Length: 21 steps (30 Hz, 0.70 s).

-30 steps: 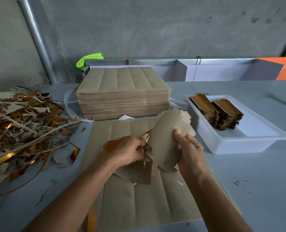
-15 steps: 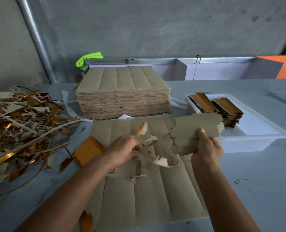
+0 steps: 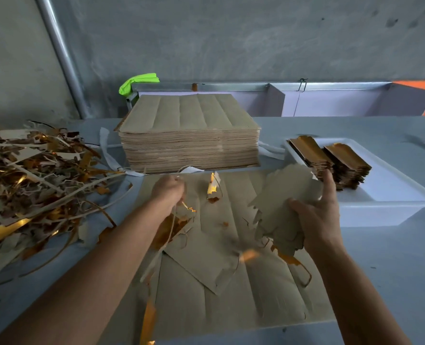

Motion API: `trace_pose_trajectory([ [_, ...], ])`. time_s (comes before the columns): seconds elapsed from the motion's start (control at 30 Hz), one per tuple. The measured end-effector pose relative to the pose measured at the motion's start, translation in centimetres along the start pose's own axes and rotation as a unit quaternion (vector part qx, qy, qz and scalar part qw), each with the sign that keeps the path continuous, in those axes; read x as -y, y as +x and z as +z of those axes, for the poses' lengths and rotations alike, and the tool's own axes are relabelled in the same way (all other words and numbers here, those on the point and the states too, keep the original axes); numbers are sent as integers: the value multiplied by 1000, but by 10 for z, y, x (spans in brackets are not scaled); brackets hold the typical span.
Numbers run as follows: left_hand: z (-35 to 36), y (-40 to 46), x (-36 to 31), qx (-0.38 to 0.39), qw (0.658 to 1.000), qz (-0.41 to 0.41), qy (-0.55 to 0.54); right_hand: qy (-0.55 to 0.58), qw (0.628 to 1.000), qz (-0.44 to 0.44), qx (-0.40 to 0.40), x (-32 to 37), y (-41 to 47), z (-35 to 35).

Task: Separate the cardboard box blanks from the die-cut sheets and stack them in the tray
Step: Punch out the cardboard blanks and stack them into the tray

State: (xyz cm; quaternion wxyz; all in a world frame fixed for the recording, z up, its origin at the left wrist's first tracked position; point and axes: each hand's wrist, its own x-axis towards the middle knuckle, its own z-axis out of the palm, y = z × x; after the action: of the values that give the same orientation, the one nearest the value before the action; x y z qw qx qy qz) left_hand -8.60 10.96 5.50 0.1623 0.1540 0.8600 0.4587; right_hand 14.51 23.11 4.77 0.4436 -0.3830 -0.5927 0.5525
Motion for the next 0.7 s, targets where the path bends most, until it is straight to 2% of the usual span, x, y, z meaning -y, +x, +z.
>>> trace_pose_trajectory([
  [0.03,-8,6,7,-28,991,-2,129,-6,1000,11,9,-1,-1,2],
  [0.07,-16,9,14,-42,965,0,259,-15,1000,14,17,-4,-2,3],
  [0.1,-23,8,19,-40,938,1,345,-27,999,11,27,-6,-2,3],
  [0.13,-30,7,21,-16,924,-2,382,-42,998,6,38,-7,-2,4],
  [0.17,-36,6,22,27,932,-8,361,-58,997,7,53,-9,-2,4],
  [0.27,-53,-8,13,154,977,-28,146,-114,987,29,108,-15,-2,13],
  [0.3,-55,-14,11,144,983,-20,115,-130,983,34,123,-17,-3,18],
  [0.33,-54,-21,9,96,987,-2,126,-140,980,35,135,-19,-4,24],
  [0.4,-47,-43,7,-44,974,72,210,-146,978,35,143,-24,-8,35],
  [0.43,-40,-59,8,-91,966,114,212,-148,978,34,146,-26,-9,40],
  [0.47,-32,-74,13,-92,969,131,190,-146,977,36,150,-29,-11,44],
  [0.5,-24,-89,19,-56,980,119,151,-138,977,44,155,-31,-12,47],
  [0.57,-9,-117,30,53,998,-7,11,-108,977,78,165,-36,-16,53],
  [0.6,-4,-130,32,88,989,-88,-78,-93,976,98,170,-38,-18,54],
  [0.67,4,-141,37,77,957,-201,-192,-68,973,131,178,-42,-22,57],
  [0.7,7,-140,39,55,945,-226,-229,-65,971,140,185,-44,-24,57],
])
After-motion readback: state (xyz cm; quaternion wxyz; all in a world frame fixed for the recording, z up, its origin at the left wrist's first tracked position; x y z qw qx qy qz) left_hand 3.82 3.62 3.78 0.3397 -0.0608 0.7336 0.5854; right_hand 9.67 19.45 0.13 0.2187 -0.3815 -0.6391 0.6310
